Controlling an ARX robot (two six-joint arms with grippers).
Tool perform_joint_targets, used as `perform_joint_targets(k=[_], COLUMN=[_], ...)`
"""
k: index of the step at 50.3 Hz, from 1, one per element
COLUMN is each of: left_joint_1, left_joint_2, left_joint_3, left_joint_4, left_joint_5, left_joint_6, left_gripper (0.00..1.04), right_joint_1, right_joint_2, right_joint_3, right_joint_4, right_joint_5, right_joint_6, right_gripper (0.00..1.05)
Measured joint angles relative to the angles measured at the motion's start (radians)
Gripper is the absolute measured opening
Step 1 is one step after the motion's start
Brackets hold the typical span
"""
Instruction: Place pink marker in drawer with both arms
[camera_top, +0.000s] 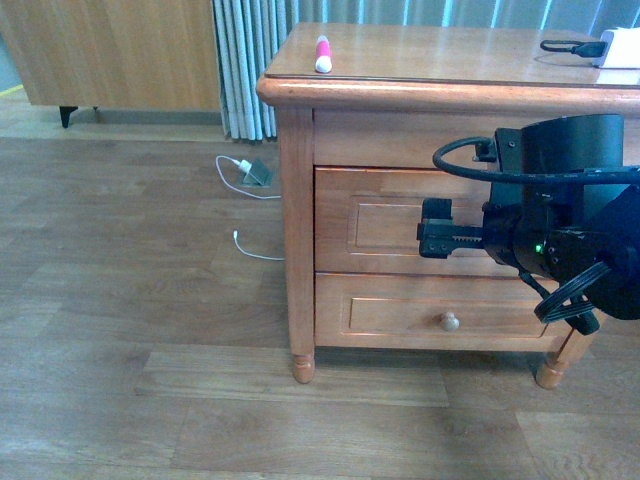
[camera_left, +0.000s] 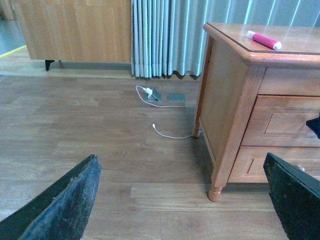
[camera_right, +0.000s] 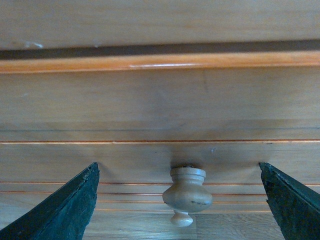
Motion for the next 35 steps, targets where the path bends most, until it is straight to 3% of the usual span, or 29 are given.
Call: perform_joint_targets(k=[26,35], left_joint_1=[0.0,0.0], left_joint_2=[0.0,0.0], left_joint_3=[0.0,0.0], left_joint_4=[0.0,0.0], left_joint_5=[0.0,0.0], left_joint_6=[0.0,0.0], left_gripper=[0.99,0.99], right_joint_1=[-0.021,-0.027], right_joint_2=[0.042,0.042], right_joint_3=[0.024,0.023], right_joint_4=[-0.007,0.0], right_joint_5=[0.005,0.003], right_joint_6=[0.004,0.003], right_gripper=[0.96,0.71])
